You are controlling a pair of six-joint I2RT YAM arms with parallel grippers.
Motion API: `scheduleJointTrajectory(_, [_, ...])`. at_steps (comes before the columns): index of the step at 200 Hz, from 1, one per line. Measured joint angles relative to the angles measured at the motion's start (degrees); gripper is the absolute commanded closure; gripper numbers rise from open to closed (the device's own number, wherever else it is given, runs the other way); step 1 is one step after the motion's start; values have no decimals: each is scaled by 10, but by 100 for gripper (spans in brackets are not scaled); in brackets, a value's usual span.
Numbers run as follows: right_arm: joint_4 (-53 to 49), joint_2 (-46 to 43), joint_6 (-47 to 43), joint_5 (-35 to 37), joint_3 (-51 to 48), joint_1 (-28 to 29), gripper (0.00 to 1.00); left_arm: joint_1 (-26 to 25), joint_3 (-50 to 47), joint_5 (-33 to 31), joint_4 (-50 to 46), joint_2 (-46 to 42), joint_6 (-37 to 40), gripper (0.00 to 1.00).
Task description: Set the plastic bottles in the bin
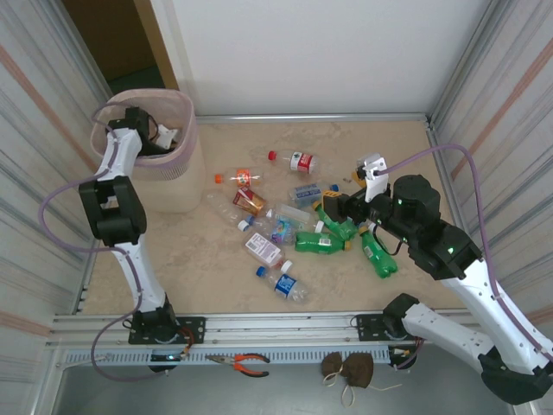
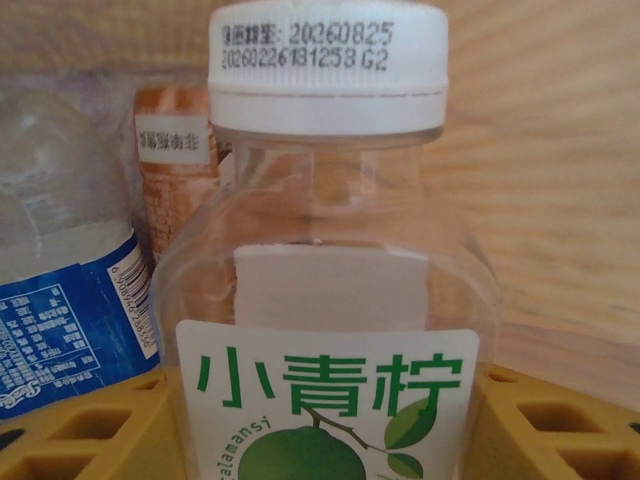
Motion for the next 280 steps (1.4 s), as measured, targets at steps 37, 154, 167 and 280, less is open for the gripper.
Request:
scheduleJointTrajectory(37, [0, 3, 7, -2, -3, -10, 14, 0, 3, -33, 0, 24, -1, 47])
scheduleJointTrajectory(154, [-132, 84, 57, 28, 2, -72, 18, -7, 3, -68, -2, 23, -16, 23])
scheduleJointTrajectory(167, [-152, 93, 61, 28, 2, -77, 20, -7, 1, -67, -2, 15, -16, 23])
scheduleJointTrajectory(280, [-275, 203, 149, 36, -14, -191, 26, -7, -20, -32, 20, -102, -27, 24])
